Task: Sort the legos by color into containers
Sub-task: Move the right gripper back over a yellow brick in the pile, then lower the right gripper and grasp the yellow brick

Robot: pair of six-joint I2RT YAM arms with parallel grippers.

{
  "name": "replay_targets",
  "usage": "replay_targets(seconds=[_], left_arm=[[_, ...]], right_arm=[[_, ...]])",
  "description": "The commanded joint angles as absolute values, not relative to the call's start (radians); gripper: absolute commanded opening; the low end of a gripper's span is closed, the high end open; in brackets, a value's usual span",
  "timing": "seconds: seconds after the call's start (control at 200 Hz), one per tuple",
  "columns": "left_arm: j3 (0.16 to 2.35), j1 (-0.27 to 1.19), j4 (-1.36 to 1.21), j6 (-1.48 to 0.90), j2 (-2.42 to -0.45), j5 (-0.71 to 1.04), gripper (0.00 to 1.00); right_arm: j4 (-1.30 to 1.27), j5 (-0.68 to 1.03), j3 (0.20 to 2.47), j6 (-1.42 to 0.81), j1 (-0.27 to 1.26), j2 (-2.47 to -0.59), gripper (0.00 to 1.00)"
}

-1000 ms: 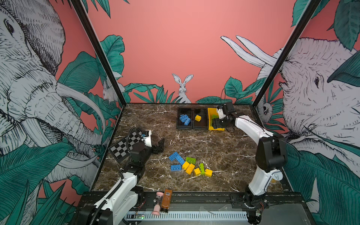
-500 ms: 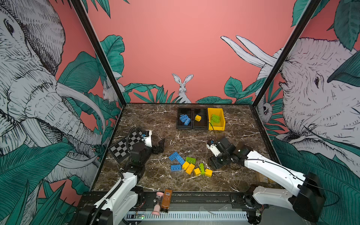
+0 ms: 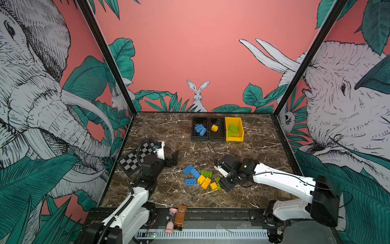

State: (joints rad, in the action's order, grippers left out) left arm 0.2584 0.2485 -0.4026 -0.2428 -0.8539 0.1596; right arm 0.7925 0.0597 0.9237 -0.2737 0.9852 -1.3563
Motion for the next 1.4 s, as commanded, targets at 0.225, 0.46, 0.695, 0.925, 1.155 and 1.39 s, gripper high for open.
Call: replay_targets(seconds=[0.225, 0.46, 0.695, 0.925, 1.155, 1.39], left_arm=[[0.265, 0.252, -0.407, -0.232, -0.835, 0.16, 0.99], [0.268, 0.252, -0.411, -0.232, -0.854, 0.165, 0.99], [0.268, 0.254, -0.416, -0.235, -0.857, 0.163, 0.99], [0.269, 0.253, -0.411, -0.233, -0.863, 0.153, 0.99], [0.273, 0.253, -0.405, -0.234, -0.863, 0.152, 0.99], [0.273, 0.253, -0.405, -0.235, -0.868, 0.149, 0.99]], right_arm=[[0.842, 0.036, 0.945, -0.233, 1.004, -1.438, 0.71], [0.814, 0.037, 0.927, -0.225, 1.004, -1.499, 0.69], [0.795, -0.028, 0.919, -0.236, 0.998, -1.533, 0.65], [0.749, -0.01, 0.908, -0.235, 0.992, -1.557, 0.57], [0.717, 0.007, 0.872, -0.249, 0.97, -1.542, 0.49], [0.732, -0.031, 0.87, -0.279, 0.947, -1.522, 0.38]])
